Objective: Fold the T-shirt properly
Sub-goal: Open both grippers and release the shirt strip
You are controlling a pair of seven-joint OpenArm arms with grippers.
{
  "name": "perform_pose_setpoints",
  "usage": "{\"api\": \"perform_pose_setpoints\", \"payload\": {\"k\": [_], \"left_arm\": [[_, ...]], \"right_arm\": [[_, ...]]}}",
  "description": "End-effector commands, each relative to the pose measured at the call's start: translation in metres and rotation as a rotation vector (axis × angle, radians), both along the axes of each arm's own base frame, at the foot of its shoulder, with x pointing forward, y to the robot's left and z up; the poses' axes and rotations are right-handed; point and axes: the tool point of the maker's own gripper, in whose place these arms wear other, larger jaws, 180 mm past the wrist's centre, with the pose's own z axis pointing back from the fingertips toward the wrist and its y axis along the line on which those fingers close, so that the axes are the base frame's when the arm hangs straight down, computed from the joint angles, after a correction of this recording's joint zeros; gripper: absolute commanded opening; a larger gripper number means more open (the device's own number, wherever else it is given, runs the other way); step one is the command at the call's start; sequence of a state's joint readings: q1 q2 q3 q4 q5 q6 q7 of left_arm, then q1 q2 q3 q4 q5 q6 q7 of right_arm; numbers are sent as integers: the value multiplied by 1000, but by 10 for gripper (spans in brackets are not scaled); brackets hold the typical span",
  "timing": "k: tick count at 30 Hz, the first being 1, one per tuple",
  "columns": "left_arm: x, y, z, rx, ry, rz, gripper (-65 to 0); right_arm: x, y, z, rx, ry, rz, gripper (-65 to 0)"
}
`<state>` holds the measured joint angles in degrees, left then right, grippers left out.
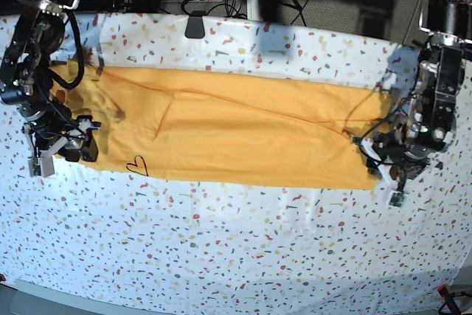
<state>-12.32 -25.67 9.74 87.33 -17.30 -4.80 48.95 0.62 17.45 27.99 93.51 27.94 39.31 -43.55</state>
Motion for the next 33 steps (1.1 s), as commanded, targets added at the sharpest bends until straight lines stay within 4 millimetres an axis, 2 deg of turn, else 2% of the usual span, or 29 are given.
{"api": "perform_pose_setpoints", "payload": {"k": [1, 3, 5, 10, 16, 20, 23, 27, 33], "left_arm": [[12, 10, 18, 17, -55, 8, -352], [7, 21, 10, -2, -11, 20, -312], [0, 22, -3, -52, 43, 5, -293], [-19, 20, -47, -206, 188, 27, -293], [-41, 11, -79, -395, 300, 18, -293], [-62, -21, -75, -581, 403, -84, -293], [-64, -38, -66, -658, 400, -142, -293], [-63, -42, -67, -664, 394, -147, -293], [-54, -37, -66, -623, 351, -141, -293]], "right_arm": [[2, 5, 18, 4, -47, 33, -402], [-10, 16, 18, 25, -25, 64, -402], [-23, 26, 18, 23, -16, 88, -402], [-65, 49, 23, -3, -1, 158, -402], [-117, 71, 23, -55, 57, 230, -402], [-133, 78, 24, -69, 76, 255, -402], [-134, 79, 25, -71, 75, 258, -402], [-135, 79, 24, -71, 87, 259, -402], [-135, 79, 23, -71, 89, 259, -402]]}}
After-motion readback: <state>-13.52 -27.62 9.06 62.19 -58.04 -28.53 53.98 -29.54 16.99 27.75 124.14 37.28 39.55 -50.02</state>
